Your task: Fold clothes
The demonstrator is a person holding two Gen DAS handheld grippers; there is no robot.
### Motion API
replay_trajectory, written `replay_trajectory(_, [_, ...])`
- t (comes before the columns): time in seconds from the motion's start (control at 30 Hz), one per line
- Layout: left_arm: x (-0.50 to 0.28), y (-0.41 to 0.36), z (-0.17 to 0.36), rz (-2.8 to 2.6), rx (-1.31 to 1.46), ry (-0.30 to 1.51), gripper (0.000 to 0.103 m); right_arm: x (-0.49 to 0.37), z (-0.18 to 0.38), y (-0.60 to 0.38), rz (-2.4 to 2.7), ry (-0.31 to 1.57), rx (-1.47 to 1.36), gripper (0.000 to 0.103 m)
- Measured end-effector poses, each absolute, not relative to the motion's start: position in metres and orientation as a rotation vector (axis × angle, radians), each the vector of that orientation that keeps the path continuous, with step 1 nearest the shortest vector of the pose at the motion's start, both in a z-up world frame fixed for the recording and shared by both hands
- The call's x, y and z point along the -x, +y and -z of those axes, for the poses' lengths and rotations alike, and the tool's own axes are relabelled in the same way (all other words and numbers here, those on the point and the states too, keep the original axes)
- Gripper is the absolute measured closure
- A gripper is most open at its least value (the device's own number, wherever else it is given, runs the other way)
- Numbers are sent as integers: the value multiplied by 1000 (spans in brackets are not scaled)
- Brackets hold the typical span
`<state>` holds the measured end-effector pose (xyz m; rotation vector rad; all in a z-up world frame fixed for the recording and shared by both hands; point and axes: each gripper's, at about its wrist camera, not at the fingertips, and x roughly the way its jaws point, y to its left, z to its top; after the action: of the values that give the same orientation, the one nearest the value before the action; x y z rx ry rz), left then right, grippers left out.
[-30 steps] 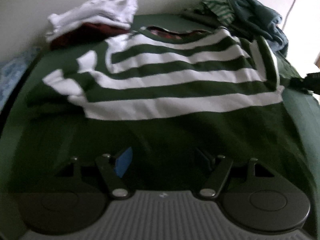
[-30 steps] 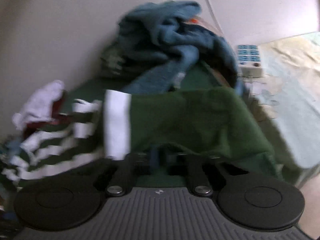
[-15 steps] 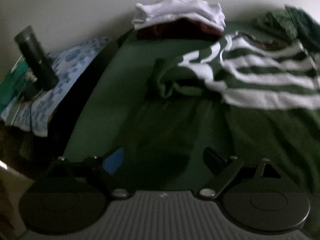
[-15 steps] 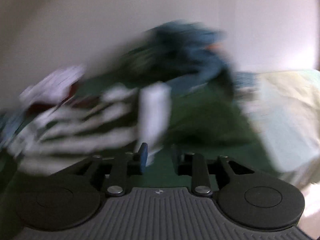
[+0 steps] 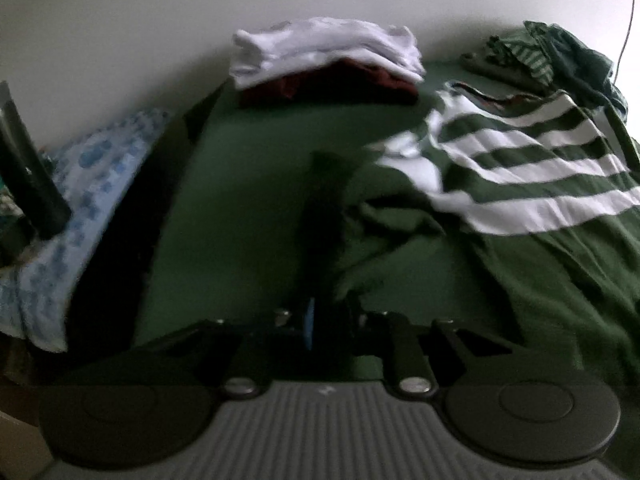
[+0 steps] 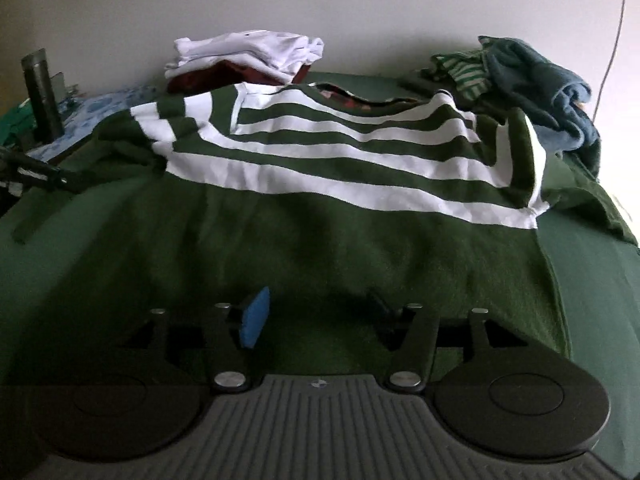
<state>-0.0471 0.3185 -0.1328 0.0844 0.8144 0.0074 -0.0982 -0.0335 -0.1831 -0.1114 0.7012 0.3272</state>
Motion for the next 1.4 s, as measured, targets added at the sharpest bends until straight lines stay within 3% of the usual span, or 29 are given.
replay_trajectory(0.3, [32, 438, 70, -286, 21, 688, 90, 98, 187, -14, -216, 696, 76, 43])
replay_trajectory(0.53, [29, 490, 76, -371, 175, 745, 91, 93, 184, -12, -192, 729, 70, 42])
replay_trajectory(0.57, [30, 492, 80, -363, 197, 762, 91, 90, 182, -11, -194, 736, 67, 43])
replay_trajectory(0.63, [33, 496, 85, -378, 209, 784, 99, 84, 176, -8, -210, 741, 56, 57])
replay_trajectory(0.67, [36, 500, 86, -392, 220, 793, 102, 81, 172, -5, -224, 734, 47, 59])
replay_trajectory(0.83, [51, 535, 85, -440, 368, 825, 103, 47, 143, 30, -344, 652, 31, 60])
replay_trajectory(1.07, [62, 486, 77, -236, 184, 794, 101, -42, 141, 118, -486, 651, 140, 74])
replay_trajectory(1.2, [57, 435, 95, -63, 99, 834, 87, -92, 163, 159, -551, 791, 197, 88])
replay_trajectory(1.4, [34, 386, 123, 98, 60, 893, 87, -148, 170, 193, -493, 761, 147, 88])
